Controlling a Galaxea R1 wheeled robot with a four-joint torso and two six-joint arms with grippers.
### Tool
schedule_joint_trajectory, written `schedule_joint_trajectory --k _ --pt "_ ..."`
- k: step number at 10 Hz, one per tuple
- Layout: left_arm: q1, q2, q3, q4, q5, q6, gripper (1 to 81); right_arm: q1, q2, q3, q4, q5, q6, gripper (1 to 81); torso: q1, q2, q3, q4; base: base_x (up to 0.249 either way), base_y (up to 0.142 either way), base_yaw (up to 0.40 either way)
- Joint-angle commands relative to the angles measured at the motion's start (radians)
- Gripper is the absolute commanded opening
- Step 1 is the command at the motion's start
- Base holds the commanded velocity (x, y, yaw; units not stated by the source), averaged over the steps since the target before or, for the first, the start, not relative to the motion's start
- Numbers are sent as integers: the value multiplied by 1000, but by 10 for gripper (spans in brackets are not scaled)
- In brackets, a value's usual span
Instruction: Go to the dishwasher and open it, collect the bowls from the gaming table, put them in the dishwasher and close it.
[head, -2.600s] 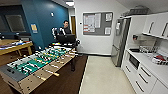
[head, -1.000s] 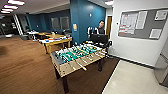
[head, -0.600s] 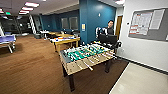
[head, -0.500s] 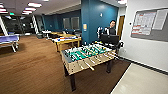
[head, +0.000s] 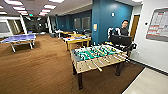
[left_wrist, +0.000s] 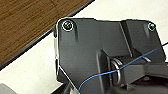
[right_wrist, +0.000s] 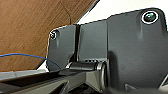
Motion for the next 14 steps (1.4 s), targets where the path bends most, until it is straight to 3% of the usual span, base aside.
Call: schedule_joint_trajectory --k 1,14 --pt "-50 -15 -3 7 53 6 811 52 -3 6 5 -43 1 811 0 0 0 0 0 0 299" --pt "-50 -13 -3 3 53 6 811 52 1 3 3 -41 1 811 -1 0 0 0 0 0 295"
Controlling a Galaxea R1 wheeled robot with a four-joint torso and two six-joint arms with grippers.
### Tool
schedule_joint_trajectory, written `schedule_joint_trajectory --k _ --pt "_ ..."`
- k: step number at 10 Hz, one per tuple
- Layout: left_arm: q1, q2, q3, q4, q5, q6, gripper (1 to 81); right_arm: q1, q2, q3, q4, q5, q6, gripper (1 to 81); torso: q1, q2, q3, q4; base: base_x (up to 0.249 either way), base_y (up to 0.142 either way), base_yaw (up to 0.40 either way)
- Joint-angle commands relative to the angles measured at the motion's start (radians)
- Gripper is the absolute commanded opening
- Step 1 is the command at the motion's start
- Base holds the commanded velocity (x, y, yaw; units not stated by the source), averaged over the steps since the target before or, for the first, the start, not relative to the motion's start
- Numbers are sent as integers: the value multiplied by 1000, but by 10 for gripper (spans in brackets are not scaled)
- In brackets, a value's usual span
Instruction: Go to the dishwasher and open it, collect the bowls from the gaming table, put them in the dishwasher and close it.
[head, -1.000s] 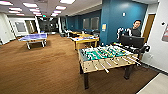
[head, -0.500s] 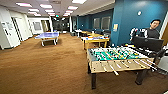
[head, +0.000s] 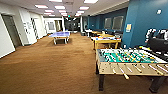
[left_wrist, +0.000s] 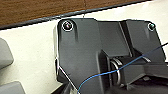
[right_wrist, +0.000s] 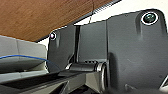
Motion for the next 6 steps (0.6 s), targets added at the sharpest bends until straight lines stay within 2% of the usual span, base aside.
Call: schedule_joint_trajectory --k 1,5,6 --pt "-47 -14 0 3 51 6 811 49 -1 5 3 -45 0 811 0 0 0 0 0 0 276" --pt "-49 -15 0 0 52 6 811 51 -1 1 4 -45 0 811 0 0 0 0 0 0 271" --pt "-49 -15 0 -2 52 4 811 51 -1 -2 6 -45 -1 811 0 0 0 0 -119 183 0"
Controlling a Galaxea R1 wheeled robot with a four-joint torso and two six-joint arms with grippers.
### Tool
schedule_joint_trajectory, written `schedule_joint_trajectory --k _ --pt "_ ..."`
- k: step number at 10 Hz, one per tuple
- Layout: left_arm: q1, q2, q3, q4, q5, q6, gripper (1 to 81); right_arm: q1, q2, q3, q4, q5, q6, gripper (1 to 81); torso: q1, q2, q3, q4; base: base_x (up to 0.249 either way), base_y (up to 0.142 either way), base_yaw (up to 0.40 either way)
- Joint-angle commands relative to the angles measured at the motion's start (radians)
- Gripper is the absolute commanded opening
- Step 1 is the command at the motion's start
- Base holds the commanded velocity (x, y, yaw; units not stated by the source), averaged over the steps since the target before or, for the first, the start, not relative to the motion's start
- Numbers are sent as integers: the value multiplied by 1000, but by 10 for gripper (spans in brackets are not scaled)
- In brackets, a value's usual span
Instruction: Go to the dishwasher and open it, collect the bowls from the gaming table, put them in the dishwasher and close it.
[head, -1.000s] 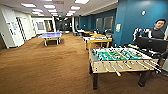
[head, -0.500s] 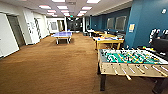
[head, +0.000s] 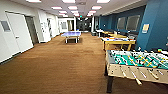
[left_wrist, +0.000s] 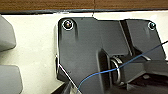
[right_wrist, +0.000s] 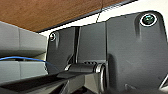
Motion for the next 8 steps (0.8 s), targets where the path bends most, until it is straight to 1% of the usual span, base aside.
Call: schedule_joint_trajectory --k 1,3,8 --pt "-59 -16 0 -3 44 6 811 47 -2 2 4 -47 0 811 0 0 0 0 -111 140 0" --pt "-59 -16 0 -5 44 4 811 49 -5 2 4 -47 0 811 0 0 0 0 -85 88 0" --pt "-58 -11 0 -5 46 -5 811 44 11 -16 -2 -46 0 811 -2 -1 0 0 0 0 0"
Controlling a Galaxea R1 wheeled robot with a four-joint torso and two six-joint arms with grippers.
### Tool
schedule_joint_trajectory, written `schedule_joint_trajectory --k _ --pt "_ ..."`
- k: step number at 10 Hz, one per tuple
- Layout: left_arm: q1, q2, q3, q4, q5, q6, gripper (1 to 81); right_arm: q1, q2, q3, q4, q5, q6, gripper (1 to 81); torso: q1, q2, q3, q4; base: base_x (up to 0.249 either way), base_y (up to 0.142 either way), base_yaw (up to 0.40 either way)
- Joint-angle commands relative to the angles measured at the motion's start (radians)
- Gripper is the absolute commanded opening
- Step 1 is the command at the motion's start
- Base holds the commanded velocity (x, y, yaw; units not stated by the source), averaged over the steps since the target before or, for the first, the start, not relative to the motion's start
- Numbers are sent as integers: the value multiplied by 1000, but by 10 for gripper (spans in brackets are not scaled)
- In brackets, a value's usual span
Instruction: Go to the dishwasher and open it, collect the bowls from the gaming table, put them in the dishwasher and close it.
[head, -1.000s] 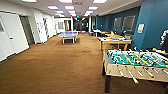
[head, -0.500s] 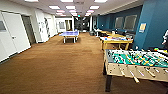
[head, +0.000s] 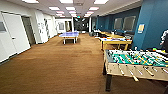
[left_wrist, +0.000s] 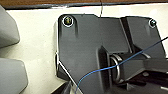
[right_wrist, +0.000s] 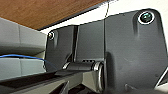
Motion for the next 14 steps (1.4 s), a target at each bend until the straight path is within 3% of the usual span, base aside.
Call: schedule_joint_trajectory --k 1,9,14 --pt "-54 -17 0 -3 49 0 811 46 14 -16 -4 -39 -1 811 0 0 0 0 0 0 0" --pt "-49 -10 2 -4 48 -2 811 44 25 -23 -5 -39 -12 811 0 0 0 0 0 0 0" --pt "-41 -7 2 -6 48 -2 811 41 31 -28 -11 -39 -14 811 0 0 0 0 78 0 0"
